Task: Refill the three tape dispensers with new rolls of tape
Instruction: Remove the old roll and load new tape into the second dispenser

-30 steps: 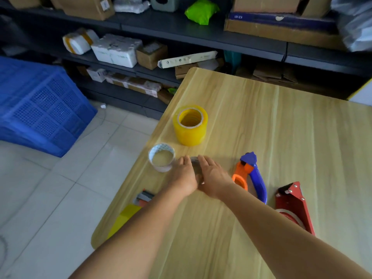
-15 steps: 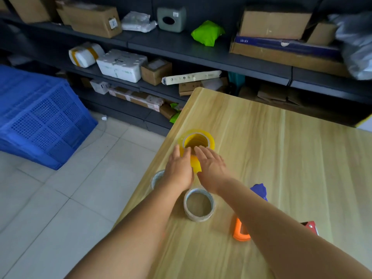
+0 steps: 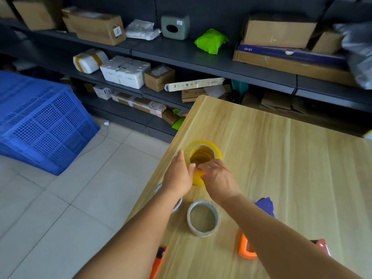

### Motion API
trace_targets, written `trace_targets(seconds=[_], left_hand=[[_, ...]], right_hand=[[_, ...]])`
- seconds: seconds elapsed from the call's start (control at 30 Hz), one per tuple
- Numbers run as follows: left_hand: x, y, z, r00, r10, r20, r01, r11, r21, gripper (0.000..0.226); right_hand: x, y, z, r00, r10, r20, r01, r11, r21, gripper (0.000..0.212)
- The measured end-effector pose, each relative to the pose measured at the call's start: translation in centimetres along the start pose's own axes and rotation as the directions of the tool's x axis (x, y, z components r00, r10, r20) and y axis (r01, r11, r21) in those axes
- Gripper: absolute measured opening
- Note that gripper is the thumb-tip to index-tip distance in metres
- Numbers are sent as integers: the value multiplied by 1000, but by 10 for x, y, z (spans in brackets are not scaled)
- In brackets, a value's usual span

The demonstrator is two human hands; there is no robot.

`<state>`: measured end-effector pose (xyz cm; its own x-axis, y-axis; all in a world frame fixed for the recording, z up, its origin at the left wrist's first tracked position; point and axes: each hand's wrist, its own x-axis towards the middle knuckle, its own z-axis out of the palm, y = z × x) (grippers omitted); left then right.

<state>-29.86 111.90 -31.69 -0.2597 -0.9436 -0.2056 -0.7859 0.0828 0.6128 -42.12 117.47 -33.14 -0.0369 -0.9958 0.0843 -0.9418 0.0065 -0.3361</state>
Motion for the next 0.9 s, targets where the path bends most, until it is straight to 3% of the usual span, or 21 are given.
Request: trace_targets(seconds=[0.13,0.27,0.37,0.6,0.7,0.77,0.9], left_hand=[[-4,5,3,994,-94,59,97,994,-47,63],[-10,8,7,975,-168,142,188,972,-138,65],[-13,11,7,975,-196,109,216,950,-224,64],[-6,21,-4,978,-201,55,201,833,-516,61],[-12,24,-6,990,-137,34,132,819,-558,61],[-16,25,-5,995,-90,40,96,808,-581,63],[-24,26,-1,998,-16,54,45,795,-604,62]], right_hand=[[-15,1,-7,998,5,-57,-3,999,35,28],[-26,6,-6,1000,1,11,-2,1000,29,33],[-30,4,-4,999,38,7,-38,998,56,33],[-28,-3,-23,982,100,-157,-64,973,222,38],[-26,-5,-36,937,268,-224,-176,916,361,73],[-22,-2,-46,896,414,-162,-287,816,501,84],[-22,18,-62,833,546,-82,-418,721,553,54]])
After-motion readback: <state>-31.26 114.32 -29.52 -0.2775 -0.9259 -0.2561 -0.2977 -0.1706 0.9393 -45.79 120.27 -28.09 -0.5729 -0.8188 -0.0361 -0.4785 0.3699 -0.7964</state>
